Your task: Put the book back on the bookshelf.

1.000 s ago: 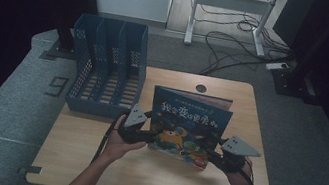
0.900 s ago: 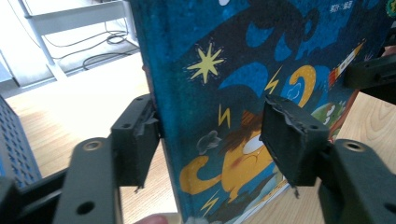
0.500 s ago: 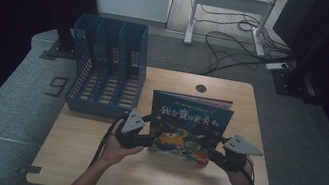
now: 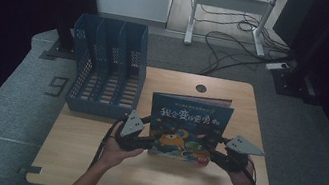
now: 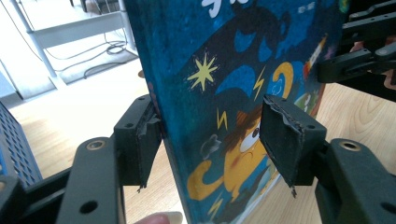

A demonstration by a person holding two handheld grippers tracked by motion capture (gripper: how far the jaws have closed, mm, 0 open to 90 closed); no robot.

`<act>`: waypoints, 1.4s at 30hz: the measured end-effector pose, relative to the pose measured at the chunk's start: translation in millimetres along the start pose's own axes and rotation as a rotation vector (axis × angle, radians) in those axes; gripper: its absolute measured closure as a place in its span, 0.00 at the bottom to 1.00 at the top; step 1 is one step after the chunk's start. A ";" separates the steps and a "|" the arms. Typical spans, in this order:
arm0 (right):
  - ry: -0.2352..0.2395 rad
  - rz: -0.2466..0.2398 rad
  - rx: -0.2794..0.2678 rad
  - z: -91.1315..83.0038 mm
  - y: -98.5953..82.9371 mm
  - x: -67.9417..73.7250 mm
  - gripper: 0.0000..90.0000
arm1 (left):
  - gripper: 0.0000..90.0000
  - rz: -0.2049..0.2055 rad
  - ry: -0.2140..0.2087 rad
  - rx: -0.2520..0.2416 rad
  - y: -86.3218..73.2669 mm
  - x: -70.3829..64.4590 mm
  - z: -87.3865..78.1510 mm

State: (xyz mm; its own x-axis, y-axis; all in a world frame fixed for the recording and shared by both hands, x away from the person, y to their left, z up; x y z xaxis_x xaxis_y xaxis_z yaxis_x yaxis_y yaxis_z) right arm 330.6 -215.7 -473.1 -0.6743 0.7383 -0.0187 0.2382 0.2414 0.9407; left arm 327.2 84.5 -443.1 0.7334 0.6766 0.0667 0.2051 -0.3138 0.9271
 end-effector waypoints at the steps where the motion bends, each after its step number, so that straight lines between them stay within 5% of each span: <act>1: -0.003 0.001 0.000 0.0 -0.4 -0.7 0.54 | 0.43 0.001 -0.002 -0.006 0.6 -0.3 -0.7; 32: -0.018 -0.022 0.029 0.3 -4.3 -0.9 0.50 | 0.50 -0.038 -0.067 -0.058 9.2 -7.3 -4.9; 42: -0.006 -0.021 0.026 -1.0 -4.9 -2.3 0.49 | 0.61 -0.054 -0.086 -0.080 10.3 -8.1 -4.3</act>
State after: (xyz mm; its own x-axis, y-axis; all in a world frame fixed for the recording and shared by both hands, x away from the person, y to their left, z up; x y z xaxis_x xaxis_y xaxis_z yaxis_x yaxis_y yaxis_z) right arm 330.2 -219.1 -477.3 -0.6750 0.7367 -0.0401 0.2426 0.2729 0.9309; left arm 320.6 78.7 -432.5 0.7760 0.6306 -0.0127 0.1963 -0.2224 0.9550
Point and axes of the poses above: each handheld gripper's, and its own axes: z roughly forward along the jaws, y roughly out of its top, x roughly to its left, the point moved 3 cm from there along z, roughly forward along the jaws, and after that the axes turned 1 degree about z, right-handed, at the moved point
